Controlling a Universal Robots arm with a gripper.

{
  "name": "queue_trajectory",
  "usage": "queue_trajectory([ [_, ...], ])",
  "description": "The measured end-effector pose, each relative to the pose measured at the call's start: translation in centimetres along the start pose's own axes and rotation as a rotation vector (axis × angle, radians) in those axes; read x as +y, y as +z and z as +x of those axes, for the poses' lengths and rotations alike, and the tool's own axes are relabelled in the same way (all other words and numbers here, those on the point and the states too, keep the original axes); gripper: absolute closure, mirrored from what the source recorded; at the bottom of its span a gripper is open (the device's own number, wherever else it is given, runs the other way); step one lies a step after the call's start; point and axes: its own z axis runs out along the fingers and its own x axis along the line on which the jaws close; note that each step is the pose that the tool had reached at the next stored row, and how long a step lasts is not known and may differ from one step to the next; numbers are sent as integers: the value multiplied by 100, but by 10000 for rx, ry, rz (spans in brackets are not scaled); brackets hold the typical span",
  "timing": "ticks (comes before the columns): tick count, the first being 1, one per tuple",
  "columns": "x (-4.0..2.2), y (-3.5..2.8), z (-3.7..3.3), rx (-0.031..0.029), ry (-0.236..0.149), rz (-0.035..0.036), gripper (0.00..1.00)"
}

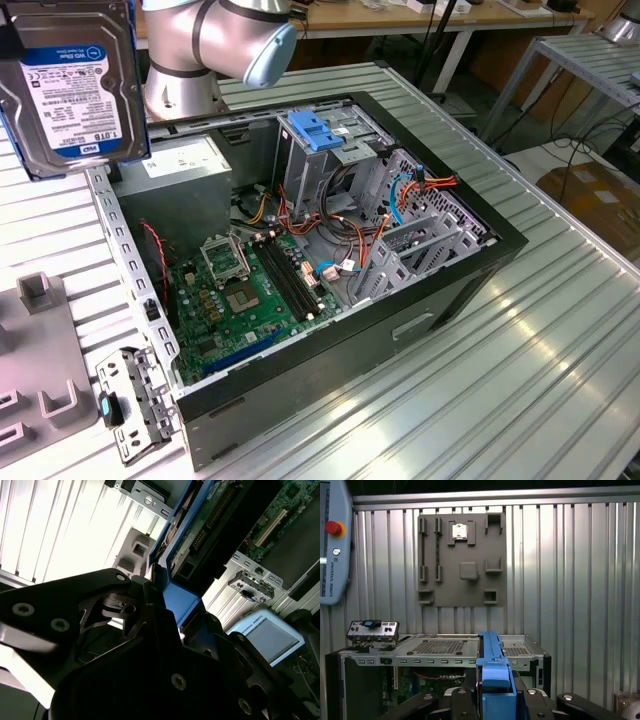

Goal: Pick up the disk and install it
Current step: 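Pick up the disk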

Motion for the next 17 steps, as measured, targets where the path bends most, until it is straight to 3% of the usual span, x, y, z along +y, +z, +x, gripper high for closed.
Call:
queue_trajectory([
  [3,-67,4,20,0,11,0,63],
  [17,-268,13,61,0,27,-1,63],
])
